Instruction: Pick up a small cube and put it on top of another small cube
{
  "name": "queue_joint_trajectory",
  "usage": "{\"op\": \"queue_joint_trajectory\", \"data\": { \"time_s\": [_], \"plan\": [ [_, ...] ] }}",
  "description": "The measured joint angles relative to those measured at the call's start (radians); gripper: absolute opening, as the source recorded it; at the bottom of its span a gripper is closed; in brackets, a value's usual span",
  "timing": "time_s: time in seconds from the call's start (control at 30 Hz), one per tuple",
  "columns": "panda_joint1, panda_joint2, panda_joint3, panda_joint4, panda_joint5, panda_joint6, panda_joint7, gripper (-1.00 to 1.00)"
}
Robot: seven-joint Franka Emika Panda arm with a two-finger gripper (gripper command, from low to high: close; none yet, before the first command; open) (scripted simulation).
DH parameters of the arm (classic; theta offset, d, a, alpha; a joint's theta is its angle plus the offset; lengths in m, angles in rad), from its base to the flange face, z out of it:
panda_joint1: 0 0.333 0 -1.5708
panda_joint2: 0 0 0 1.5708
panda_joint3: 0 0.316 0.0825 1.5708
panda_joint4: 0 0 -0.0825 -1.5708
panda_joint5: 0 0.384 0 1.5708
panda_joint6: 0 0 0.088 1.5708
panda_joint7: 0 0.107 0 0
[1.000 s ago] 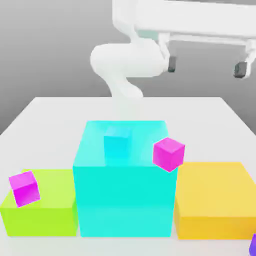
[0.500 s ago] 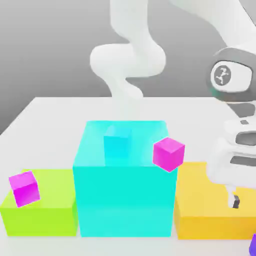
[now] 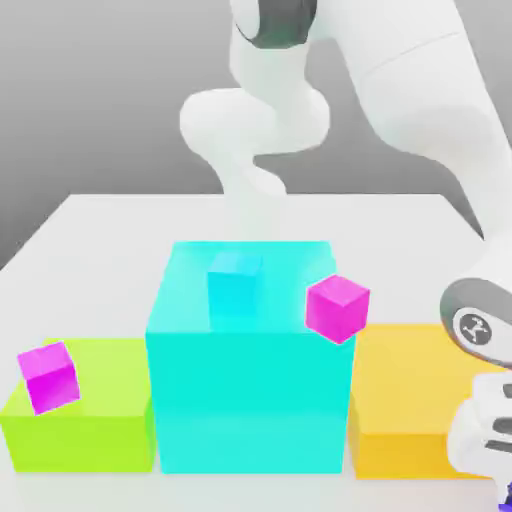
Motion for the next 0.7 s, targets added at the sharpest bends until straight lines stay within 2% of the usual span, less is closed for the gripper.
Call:
{"op": "queue_joint_trajectory", "data": {
  "time_s": [0.17, 0.43, 0.63, 0.7],
  "plan": [
    [-0.056, -0.137, 0.049, -0.04, 0.069, -0.099, -0.049, -1.0],
    [-0.277, -0.343, -0.075, -0.17, 0.145, -0.182, -0.142, -1.0],
    [-0.438, -0.522, -0.191, -0.284, 0.241, -0.225, -0.235, -1.0],
    [-0.535, -0.591, -0.24, -0.326, 0.281, -0.24, -0.275, -1.0]
  ]
}}
